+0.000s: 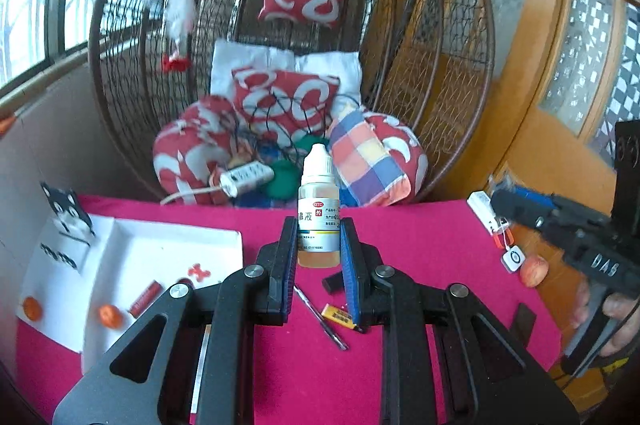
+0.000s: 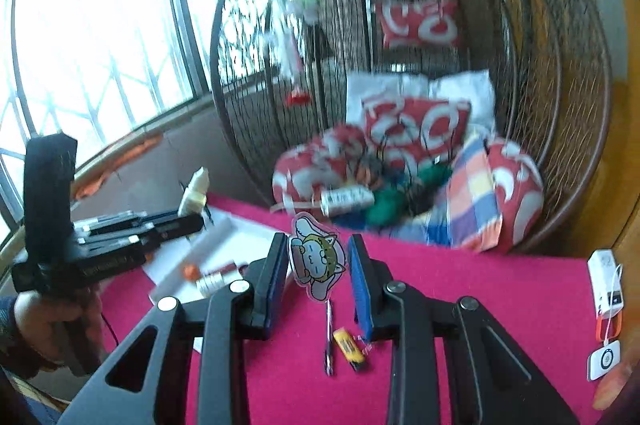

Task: Organize rigid objects
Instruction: 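Lift the dropper bottle and cartoon sticker toward the tray, then carry the dropper bottle and sticker with both grippers over the white tray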

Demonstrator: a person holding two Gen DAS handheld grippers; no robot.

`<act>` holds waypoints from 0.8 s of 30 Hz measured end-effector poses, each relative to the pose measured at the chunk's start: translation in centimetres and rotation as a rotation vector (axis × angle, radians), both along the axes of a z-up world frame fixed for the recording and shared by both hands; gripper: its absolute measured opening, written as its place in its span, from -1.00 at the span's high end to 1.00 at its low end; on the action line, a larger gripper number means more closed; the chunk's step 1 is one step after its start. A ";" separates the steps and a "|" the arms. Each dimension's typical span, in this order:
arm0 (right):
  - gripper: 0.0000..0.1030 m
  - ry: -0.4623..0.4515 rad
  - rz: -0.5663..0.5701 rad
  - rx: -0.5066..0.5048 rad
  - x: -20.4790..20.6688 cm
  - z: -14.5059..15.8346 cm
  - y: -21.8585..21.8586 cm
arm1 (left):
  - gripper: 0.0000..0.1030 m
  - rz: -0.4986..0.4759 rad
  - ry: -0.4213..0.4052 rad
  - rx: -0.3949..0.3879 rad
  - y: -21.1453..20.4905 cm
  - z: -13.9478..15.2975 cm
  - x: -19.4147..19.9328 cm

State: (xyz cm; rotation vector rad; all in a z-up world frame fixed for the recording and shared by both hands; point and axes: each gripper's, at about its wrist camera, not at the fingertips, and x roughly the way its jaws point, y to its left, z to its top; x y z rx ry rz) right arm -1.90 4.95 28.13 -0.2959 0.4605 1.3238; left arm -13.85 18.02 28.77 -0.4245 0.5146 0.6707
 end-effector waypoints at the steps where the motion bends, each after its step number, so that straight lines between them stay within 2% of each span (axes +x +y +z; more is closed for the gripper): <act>1: 0.43 0.004 -0.005 0.016 -0.3 0.4 -0.1 | 0.62 -0.002 0.000 0.016 0.0 0.3 -0.3; 11: 0.43 -0.002 -0.013 0.055 -3.5 1.0 0.9 | 0.62 -0.013 -0.024 0.086 1.1 2.2 -3.5; 24: 0.43 -0.019 0.003 0.049 -6.0 1.1 2.6 | 0.62 0.004 -0.040 0.089 3.5 2.4 -6.3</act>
